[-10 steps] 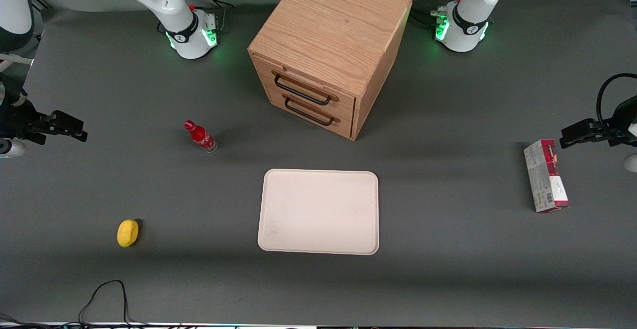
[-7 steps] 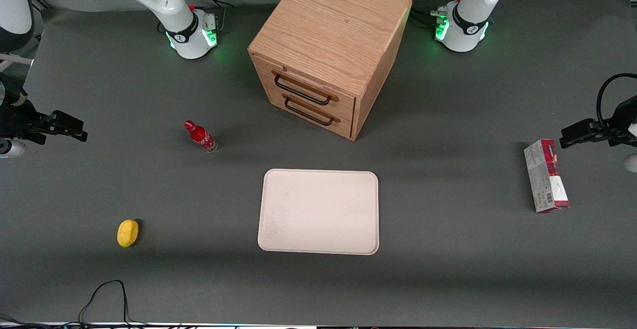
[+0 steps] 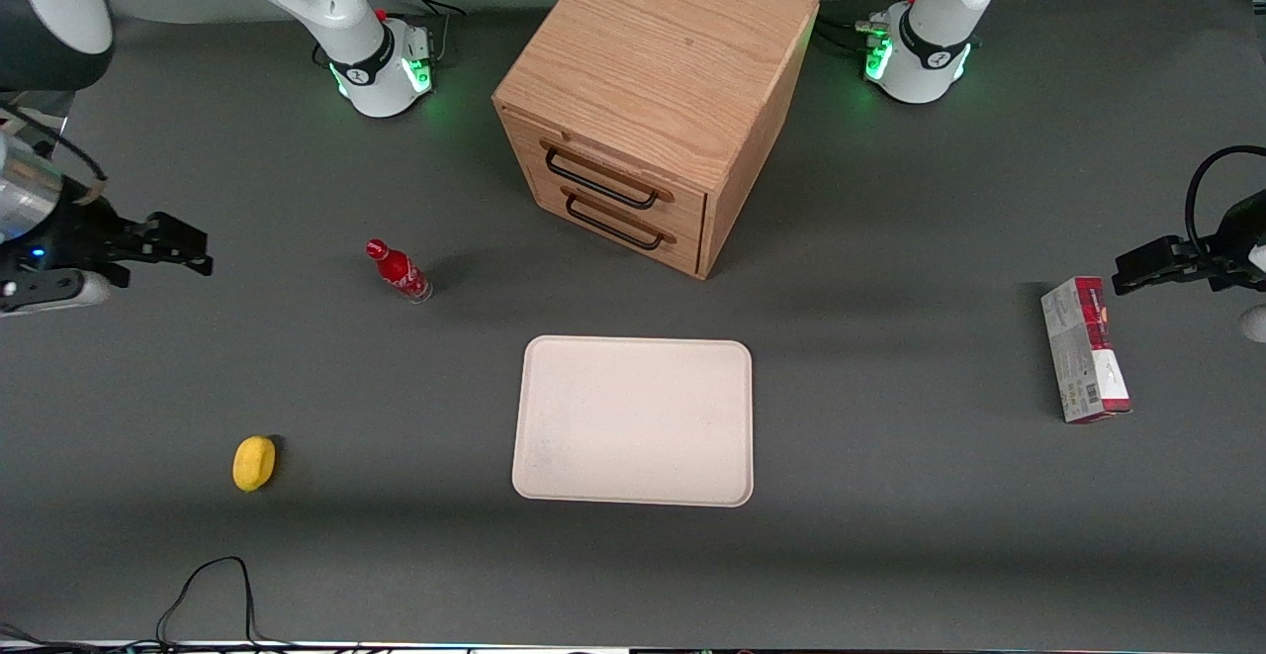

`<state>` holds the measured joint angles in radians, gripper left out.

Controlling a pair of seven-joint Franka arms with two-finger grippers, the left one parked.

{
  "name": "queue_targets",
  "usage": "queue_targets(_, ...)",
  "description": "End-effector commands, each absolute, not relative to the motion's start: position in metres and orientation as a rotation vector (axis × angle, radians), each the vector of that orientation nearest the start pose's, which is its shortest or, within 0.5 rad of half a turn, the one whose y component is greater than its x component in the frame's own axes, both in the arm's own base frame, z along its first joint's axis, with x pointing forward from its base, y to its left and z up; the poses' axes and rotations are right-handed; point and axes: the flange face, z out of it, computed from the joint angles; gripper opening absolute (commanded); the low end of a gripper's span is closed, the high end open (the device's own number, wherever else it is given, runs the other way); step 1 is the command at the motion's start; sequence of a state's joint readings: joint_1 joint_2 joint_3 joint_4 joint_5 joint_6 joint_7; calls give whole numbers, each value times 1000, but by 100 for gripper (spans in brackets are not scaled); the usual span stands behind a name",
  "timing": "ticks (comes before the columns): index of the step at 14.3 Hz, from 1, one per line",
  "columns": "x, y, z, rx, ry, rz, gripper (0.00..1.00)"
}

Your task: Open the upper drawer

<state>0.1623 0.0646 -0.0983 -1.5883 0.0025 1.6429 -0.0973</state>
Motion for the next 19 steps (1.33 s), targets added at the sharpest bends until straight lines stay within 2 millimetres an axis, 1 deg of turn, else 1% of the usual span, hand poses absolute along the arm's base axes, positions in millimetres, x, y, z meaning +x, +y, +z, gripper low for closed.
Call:
queue_targets(1, 572, 93, 595, -3074, -387, 13, 100)
queue_targets(2, 569, 116, 590, -3061, -446, 26, 100)
queue_targets(3, 564, 146, 587, -3050, -523, 37, 100)
queue_targets(4, 558, 172, 586, -3038, -594, 39, 100)
queue_targets(5, 553, 199, 580, -3026, -664, 54, 100)
queue_targets(6, 546, 227, 579, -3012, -736, 56, 100)
queue_targets(8, 525, 278, 575, -2979, -870, 66, 100)
queue_targets(9, 514, 304, 570, -2964, -932, 78, 100)
queue_targets(10, 506, 323, 565, -2952, -981, 90, 100)
queue_targets(12, 489, 353, 557, -2930, -1061, 110, 100)
queue_targets(16, 463, 401, 544, -2889, -1197, 130, 100)
queue_targets(19, 463, 411, 544, -2853, -1207, 130, 100)
